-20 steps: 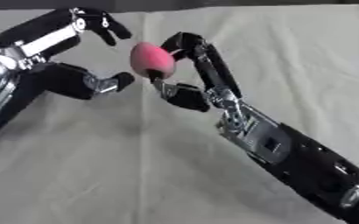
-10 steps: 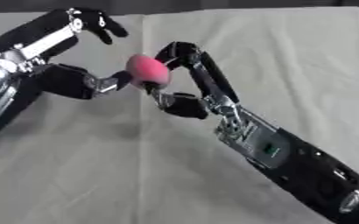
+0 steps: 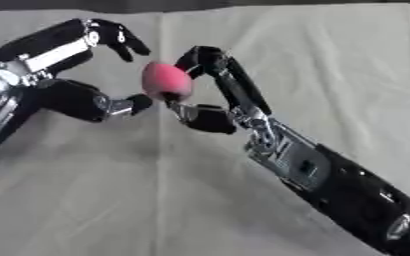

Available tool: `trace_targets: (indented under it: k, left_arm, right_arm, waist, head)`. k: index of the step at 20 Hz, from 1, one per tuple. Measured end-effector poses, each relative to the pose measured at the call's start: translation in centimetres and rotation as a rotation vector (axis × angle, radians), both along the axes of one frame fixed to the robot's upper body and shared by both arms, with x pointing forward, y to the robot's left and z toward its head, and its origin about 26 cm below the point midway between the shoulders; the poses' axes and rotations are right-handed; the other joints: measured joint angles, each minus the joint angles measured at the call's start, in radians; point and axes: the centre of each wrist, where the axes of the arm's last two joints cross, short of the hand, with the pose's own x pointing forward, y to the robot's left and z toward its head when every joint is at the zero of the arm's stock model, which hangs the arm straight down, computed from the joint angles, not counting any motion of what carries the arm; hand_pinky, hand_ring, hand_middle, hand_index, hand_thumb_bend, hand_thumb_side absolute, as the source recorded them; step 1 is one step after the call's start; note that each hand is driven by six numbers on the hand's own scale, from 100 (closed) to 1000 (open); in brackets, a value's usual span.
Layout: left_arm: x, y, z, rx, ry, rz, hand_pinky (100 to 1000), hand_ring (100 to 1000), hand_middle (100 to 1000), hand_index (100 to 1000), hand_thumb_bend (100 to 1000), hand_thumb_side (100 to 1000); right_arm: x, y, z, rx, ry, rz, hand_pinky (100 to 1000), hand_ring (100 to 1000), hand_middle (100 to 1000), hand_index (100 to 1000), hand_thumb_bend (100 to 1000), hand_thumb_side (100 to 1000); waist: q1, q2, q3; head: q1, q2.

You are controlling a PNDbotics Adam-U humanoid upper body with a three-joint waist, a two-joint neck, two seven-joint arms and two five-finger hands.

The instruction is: Pick up the objects with one hand, pass them to the other hand, and then place them into the box on the other side of the table.

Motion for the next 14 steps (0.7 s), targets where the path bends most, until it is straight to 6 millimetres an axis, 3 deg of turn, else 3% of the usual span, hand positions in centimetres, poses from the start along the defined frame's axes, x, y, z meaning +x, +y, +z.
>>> trace_targets:
  k: [6, 14]
  left_arm:
    - [0.14, -0.19, -0.30, 0.001, 0.015, -0.003, 1000, 719, 745, 800, 232, 412]
    - [0.49, -0.71, -0.94, -0.080, 0.038, 0.038, 1000, 698, 722, 787, 196, 417]
  right_arm:
    - [-0.03, 0.16, -0.11, -0.014, -0.004, 0.021, 633, 708, 575, 555, 230, 100]
    - [0.11, 0.62, 0.11, -0.021, -0.011, 0.051, 631, 707, 574, 553, 235, 100]
  waist:
    - [0.002, 0.002, -0.005]
    - [0.005, 0.005, -0.013]
  head:
    - [0.000, 0.000]
    - [0.000, -0.001]
